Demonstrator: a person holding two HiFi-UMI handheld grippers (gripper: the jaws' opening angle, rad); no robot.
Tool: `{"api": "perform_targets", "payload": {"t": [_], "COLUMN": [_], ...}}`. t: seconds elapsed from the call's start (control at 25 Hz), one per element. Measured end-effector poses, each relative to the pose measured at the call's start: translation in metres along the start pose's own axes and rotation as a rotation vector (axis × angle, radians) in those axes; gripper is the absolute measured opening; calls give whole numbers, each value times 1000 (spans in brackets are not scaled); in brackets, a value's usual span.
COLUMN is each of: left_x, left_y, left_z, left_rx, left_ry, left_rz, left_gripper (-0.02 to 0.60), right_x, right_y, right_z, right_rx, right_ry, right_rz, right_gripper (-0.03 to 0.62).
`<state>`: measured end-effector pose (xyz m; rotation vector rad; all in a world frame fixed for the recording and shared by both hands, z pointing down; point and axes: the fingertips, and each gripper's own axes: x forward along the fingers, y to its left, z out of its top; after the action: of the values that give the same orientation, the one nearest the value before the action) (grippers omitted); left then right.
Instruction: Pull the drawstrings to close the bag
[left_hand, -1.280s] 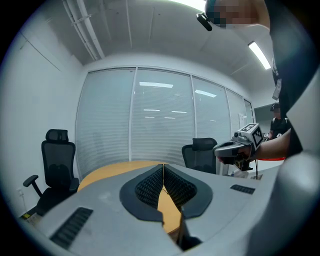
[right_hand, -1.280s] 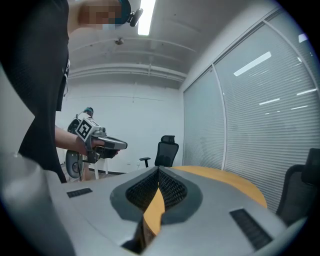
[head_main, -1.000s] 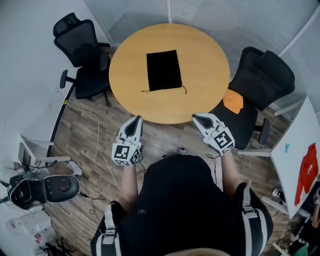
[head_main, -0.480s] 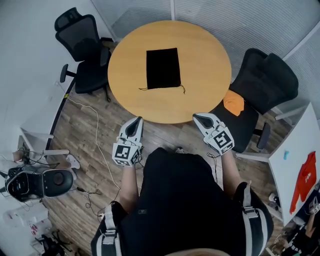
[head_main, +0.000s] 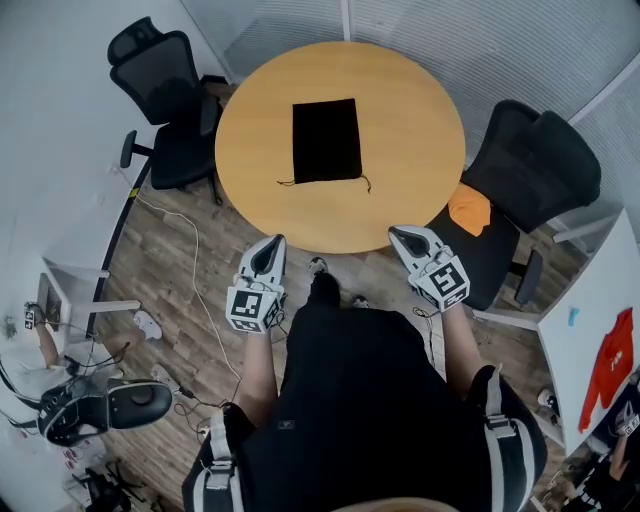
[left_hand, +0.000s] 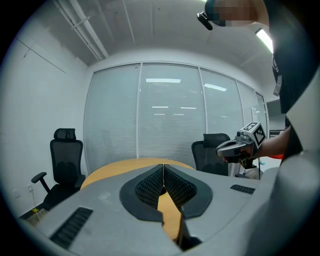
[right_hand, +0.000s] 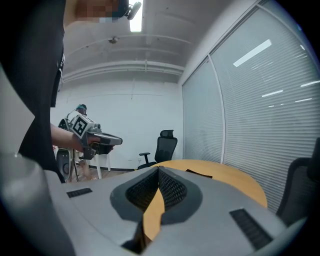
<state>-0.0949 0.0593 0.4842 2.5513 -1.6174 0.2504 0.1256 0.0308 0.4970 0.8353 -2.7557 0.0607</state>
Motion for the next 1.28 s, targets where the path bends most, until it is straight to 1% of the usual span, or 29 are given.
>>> {"api": "perform_targets", "payload": {"t": [0.16,0.36,0.48,0.68,0.96,1.28], "left_x": [5,17,25,43,74,101], "left_y": [13,35,46,70,100,137], "left_z": [-5,-7,-12,-23,-28,-45], "left_rx": [-7,-16,-25,-41,-22,-17], "left_ry": [11,13,20,50,72,109], "left_rz": [8,9,1,-21,-72,-120], "left_gripper": [15,15,15,15,15,15], "right_x": [10,26,36,58,85,115], "right_y": [-8,-20,-27,-36,-53,-63], "right_z": [-3,-1,-6,-13,-18,-33], "right_rx": [19,16,10,13,39,71], "right_ry": [11,17,40,95,123,175], "right_rz": [-16,-50,-71,-98,-151,-200], "right_gripper": [57,57,57,57,57,57]}}
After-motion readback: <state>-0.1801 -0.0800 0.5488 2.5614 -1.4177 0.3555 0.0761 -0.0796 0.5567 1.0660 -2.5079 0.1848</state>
